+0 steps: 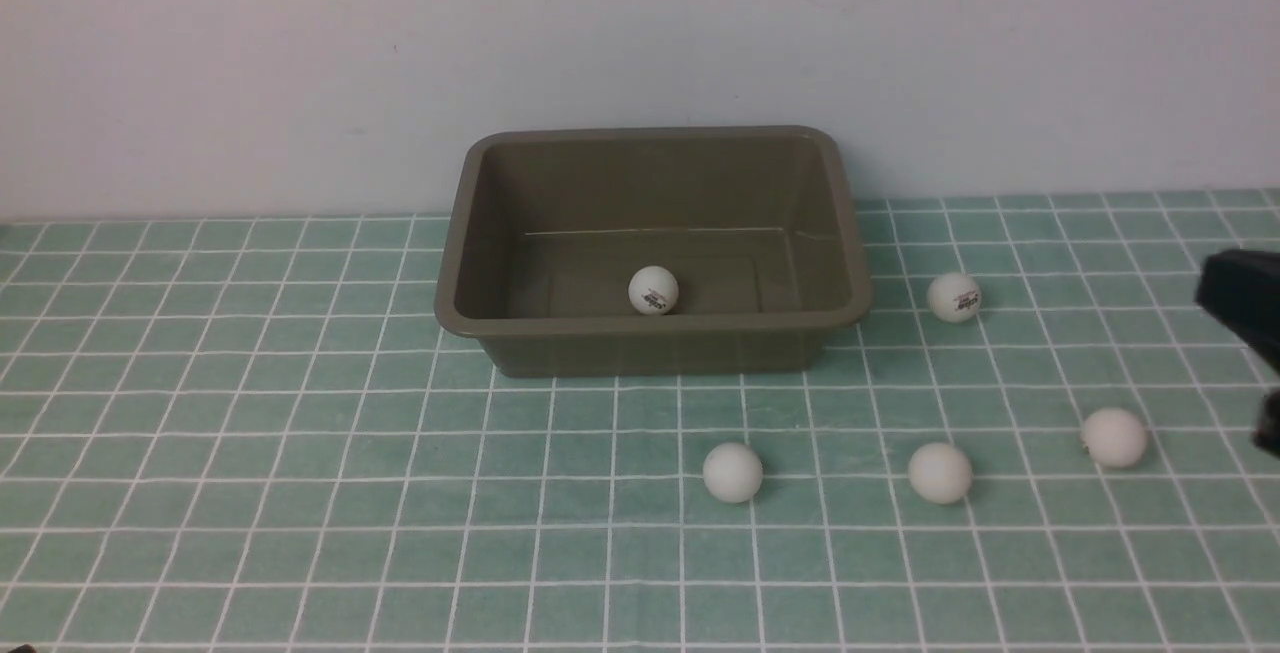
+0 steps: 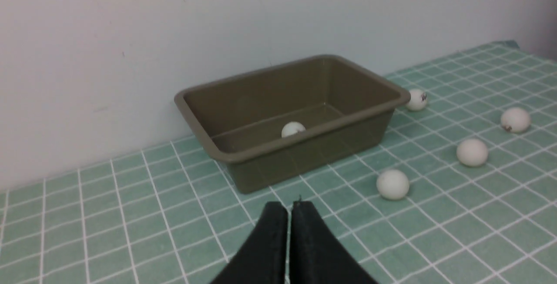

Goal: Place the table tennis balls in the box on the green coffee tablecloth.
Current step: 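Reach for and grasp a ping pong ball on the table, then release the ping pong ball into the bin and lift the gripper away, then reach for and grasp a ping pong ball on the table, then release the ping pong ball into the bin and lift the gripper away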

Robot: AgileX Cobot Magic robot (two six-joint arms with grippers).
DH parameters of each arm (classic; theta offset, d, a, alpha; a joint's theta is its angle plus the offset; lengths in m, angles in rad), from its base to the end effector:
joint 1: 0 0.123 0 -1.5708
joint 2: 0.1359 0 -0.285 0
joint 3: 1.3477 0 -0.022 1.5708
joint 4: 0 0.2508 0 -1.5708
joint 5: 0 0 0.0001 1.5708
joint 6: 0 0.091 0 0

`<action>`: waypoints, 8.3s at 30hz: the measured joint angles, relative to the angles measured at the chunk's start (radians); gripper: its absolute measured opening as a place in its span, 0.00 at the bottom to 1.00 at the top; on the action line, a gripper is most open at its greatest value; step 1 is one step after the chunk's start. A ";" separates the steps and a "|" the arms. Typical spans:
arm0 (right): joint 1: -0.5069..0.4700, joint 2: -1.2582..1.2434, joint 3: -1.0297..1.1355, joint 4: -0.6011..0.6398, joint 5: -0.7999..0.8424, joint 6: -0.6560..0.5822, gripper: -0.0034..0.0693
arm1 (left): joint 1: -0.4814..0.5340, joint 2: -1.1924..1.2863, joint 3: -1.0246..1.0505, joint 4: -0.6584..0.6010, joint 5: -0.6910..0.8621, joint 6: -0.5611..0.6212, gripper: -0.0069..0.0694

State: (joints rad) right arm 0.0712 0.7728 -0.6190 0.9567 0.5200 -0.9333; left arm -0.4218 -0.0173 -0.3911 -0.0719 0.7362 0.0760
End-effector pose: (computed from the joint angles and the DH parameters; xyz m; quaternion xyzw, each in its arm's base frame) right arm 0.1505 0.0479 0.3217 -0.1628 0.8033 0.1794 0.5442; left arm 0.0123 -0.0103 0.2737 0.1878 0.7636 -0.1410 0.6014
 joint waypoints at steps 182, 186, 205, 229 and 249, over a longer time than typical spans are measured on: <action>0.000 1.072 -0.799 -0.980 0.597 0.825 0.71 | 0.000 0.000 0.000 0.046 0.018 0.000 0.09; 0.000 1.134 -0.799 -0.987 0.589 0.826 0.71 | 0.000 0.000 0.000 0.046 0.018 0.000 0.09; -0.001 1.227 -0.798 -1.018 0.584 0.832 0.71 | 0.000 0.000 0.000 0.046 0.018 0.000 0.09; -0.001 1.281 -1.057 -0.854 0.699 0.801 0.55 | 0.000 0.000 0.000 0.046 0.018 0.000 0.09; 0.327 1.383 -1.310 -0.754 0.525 0.657 0.56 | 0.000 0.000 0.000 0.046 0.019 0.000 0.09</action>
State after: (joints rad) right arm 0.3978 2.1555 -1.9290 0.2031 1.0446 -0.2766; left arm -0.4218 -0.0173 -0.3911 -0.0262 0.7549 0.0760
